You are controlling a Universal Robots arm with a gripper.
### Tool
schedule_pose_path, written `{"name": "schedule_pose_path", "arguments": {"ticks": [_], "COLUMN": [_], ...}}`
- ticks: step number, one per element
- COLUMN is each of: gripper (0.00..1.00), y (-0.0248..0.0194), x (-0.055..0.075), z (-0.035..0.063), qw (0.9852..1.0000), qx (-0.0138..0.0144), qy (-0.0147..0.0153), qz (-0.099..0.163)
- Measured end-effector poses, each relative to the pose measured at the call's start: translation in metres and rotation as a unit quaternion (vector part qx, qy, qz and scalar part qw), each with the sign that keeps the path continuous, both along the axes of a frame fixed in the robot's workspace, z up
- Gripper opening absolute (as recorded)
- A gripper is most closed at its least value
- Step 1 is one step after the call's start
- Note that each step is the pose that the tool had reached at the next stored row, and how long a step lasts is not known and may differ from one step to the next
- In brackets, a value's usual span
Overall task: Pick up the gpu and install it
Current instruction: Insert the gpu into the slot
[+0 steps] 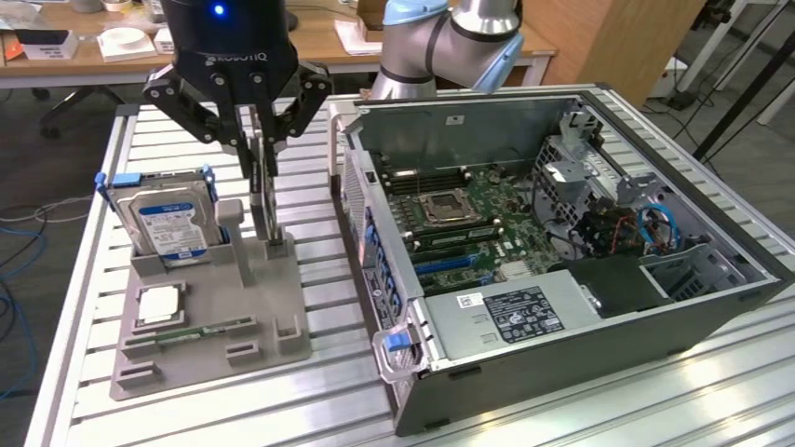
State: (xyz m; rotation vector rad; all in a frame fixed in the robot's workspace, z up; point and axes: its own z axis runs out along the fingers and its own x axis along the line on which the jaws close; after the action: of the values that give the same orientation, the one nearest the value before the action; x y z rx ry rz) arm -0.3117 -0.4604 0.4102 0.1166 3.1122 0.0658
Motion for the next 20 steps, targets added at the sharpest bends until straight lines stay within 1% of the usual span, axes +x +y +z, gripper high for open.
{"name": "schedule_pose_path", "arguments": {"ticks": [20], "gripper": [0.26], "y": [0.0000], "x": [0.013], "z": [0.0000], "qw": [1.0000], "qx": [0.0000], "qy": [0.0000], "qz": [0.000]}}
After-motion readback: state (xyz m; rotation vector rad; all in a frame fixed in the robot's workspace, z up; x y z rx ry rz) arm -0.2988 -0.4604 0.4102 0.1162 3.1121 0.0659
